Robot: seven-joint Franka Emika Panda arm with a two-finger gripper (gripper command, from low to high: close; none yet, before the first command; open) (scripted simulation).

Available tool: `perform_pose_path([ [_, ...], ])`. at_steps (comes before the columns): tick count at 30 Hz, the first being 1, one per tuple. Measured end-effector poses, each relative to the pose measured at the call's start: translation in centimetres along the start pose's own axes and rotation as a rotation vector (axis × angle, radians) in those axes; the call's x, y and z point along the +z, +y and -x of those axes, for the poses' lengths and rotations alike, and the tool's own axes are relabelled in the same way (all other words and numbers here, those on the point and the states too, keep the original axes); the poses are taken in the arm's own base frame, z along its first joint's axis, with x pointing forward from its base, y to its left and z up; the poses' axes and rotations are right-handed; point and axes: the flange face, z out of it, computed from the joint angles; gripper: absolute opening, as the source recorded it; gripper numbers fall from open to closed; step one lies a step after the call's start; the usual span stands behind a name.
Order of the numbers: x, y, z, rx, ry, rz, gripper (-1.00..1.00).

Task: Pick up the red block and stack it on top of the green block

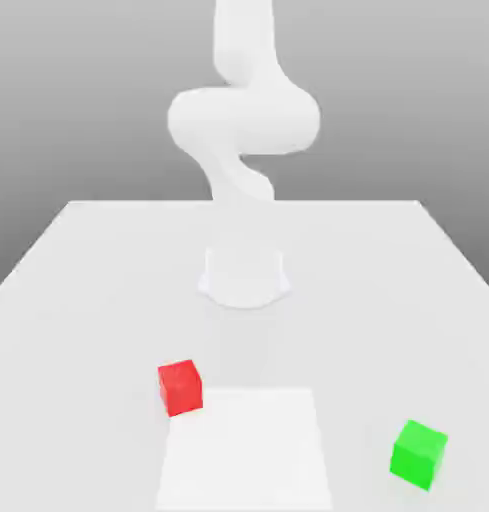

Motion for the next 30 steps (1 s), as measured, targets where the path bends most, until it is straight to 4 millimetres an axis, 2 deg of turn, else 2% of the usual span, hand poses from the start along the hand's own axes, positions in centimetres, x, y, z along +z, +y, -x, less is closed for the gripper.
perform_pose_path([
  [3, 7.5, 3.0, 1.0, -0.063, -0.072, 0.089, 0.0],
  [7, 16.0, 8.2, 3.6, -0.141, -0.183, 0.19, 0.0],
  [11, 23.0, 14.6, 7.7, -0.215, -0.314, 0.275, 0.0],
  [14, 27.1, 20.1, 11.9, -0.27, -0.431, 0.328, 0.0],
  [18, 31.5, 27.5, 18.5, -0.332, -0.589, 0.376, 0.0],
  [24, 35.5, 30.9, 22.0, -0.344, -0.614, 0.385, 0.0],
  [25, 35.9, 31.1, 22.3, -0.343, -0.615, 0.385, -1.0],
  [30, 35.9, 31.2, 22.3, -0.342, -0.617, 0.386, -1.0],
])
